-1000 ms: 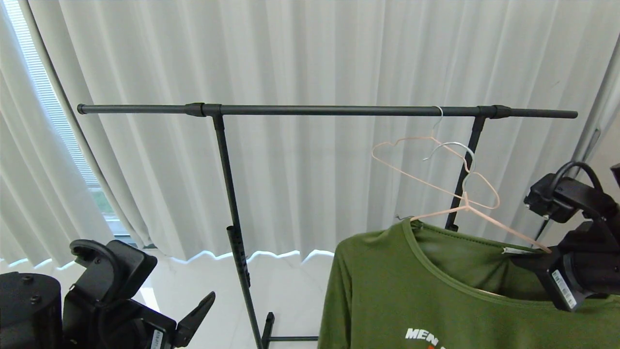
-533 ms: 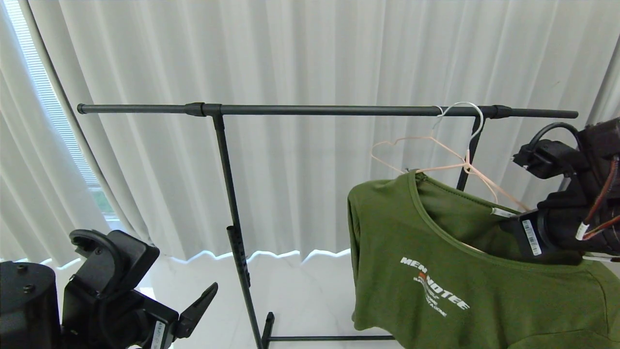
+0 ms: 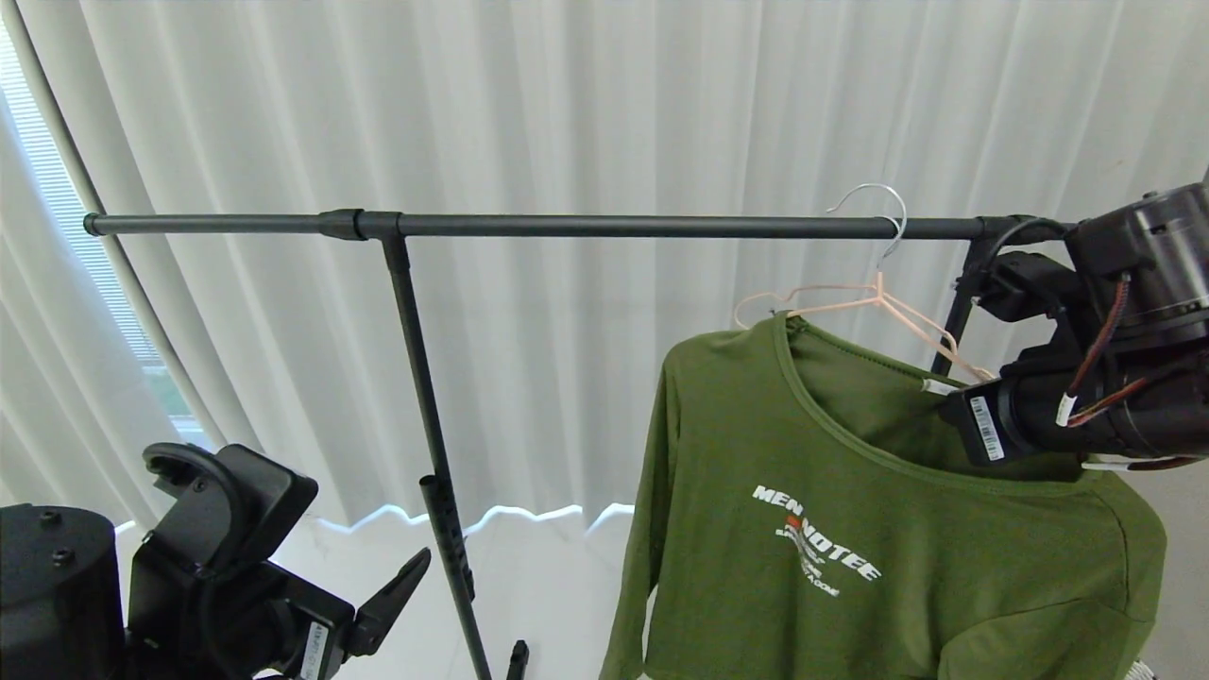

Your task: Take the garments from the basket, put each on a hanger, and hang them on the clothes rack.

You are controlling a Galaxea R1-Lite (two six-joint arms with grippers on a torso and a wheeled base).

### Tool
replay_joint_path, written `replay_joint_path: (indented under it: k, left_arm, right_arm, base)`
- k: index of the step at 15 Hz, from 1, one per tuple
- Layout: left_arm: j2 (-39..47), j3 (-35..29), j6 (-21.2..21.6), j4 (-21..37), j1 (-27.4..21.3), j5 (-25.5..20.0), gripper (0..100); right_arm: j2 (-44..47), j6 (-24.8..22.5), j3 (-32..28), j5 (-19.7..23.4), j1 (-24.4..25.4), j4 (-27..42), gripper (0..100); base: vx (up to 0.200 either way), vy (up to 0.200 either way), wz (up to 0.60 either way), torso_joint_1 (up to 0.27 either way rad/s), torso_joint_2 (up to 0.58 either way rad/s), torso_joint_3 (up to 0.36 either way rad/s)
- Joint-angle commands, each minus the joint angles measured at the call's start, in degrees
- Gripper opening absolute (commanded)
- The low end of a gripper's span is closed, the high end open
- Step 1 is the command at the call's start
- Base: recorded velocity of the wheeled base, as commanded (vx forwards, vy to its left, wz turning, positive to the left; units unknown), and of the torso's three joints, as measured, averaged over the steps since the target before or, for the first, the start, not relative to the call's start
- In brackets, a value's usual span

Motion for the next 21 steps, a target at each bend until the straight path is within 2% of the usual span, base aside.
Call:
replay_joint_path:
  k: [1,6,8,13,16,18,21]
  left_arm:
    - [0.1,0.0,0.2,0.0,0.0,0.0,100]
    - [0.2,0.2,0.3,0.0,0.0,0.0,100]
    - [0.2,0.3,0.2,0.0,0.0,0.0,100]
    - [0.1,0.3,0.2,0.0,-2.3,-0.1,100]
    - [0.3,0.3,0.2,0.0,-2.6,-0.1,100]
    - [0.6,0.3,0.2,0.0,-2.6,-0.1,100]
    - [1.0,0.3,0.2,0.0,-2.6,-0.1,100]
  right_arm:
    - [0.4,0.0,0.0,0.0,0.5,0.0,0]
    - [3.1,0.1,-0.2,-0.1,2.7,-4.3,0]
    - [4.7,0.2,-1.4,-0.1,3.7,-4.9,0]
    - [12.1,0.1,-10.1,-0.3,4.9,-4.7,0]
    - [16.3,0.1,-12.2,-0.5,6.4,-4.8,0]
    - [19.8,0.2,-13.7,-2.1,6.5,-4.9,0]
    - [21.4,0.2,-14.8,-2.5,6.6,-4.9,0]
  base:
    - [0.2,0.0,0.0,0.002,0.01,0.002]
    - [0.2,0.0,0.0,0.003,0.0,0.0]
    - [0.0,0.0,0.0,0.0,0.0,0.0]
    - [0.0,0.0,0.0,0.0,0.0,0.0]
    - [0.0,0.0,0.0,0.0,0.0,0.0]
    - [0.0,0.0,0.0,0.0,0.0,0.0]
    - [0.0,0.0,0.0,0.0,0.0,0.0]
